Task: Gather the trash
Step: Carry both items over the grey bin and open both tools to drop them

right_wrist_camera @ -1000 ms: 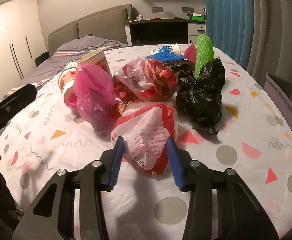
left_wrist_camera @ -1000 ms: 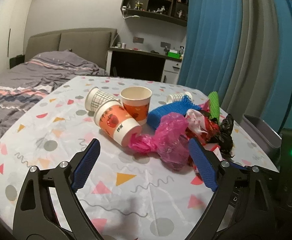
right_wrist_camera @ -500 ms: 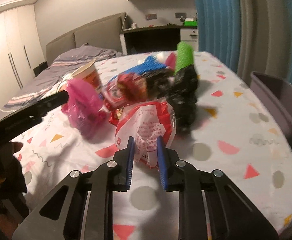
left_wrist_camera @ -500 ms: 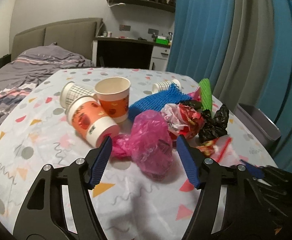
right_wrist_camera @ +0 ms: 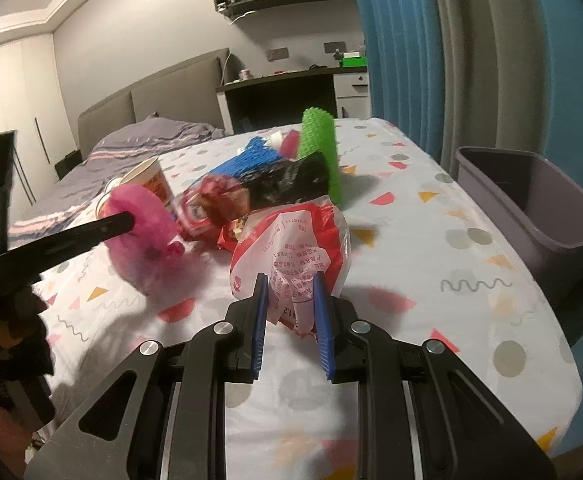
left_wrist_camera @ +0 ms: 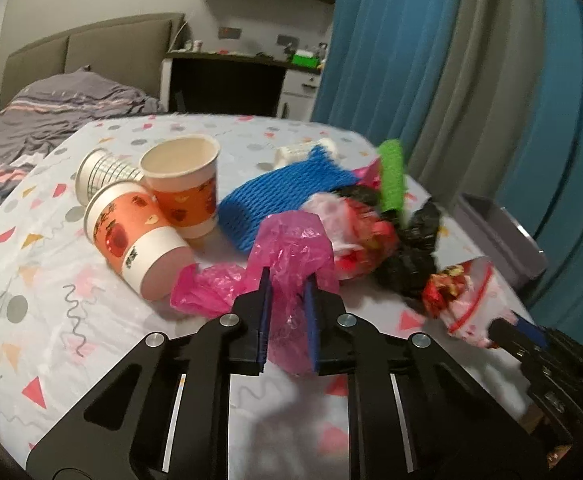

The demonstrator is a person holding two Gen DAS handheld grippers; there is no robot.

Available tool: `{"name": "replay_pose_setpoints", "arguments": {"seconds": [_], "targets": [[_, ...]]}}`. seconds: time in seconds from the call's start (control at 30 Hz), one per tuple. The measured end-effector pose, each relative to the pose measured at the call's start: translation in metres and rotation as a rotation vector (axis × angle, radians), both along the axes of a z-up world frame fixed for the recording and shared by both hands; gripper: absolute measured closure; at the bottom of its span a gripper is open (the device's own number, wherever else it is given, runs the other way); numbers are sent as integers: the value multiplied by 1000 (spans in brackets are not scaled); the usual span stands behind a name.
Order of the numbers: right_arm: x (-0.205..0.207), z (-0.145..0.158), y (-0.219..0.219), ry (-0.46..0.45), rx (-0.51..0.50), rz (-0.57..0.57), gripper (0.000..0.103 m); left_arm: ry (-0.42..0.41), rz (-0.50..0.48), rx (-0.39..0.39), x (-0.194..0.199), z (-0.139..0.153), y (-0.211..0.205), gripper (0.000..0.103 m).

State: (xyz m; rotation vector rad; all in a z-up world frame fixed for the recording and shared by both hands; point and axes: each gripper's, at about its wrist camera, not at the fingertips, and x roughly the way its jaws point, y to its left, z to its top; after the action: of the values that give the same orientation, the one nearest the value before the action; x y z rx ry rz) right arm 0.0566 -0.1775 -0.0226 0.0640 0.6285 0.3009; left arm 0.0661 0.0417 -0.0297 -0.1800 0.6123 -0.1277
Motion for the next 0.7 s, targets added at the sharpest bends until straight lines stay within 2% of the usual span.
{"name": "replay_pose_setpoints", "arguments": {"seconds": [0.3,0.53,0.7], "targets": [[-5,10,-28,-42,21,-55,80,-137,-82,-42,-31,49,-20,89],[-7,29,-53,-105,22,-117,80,-165,-154,-41,-18,67,-52,89],[-3,46,-90,-163,10,-217,80,-207,-269,-33,4,87,-103,89]]}}
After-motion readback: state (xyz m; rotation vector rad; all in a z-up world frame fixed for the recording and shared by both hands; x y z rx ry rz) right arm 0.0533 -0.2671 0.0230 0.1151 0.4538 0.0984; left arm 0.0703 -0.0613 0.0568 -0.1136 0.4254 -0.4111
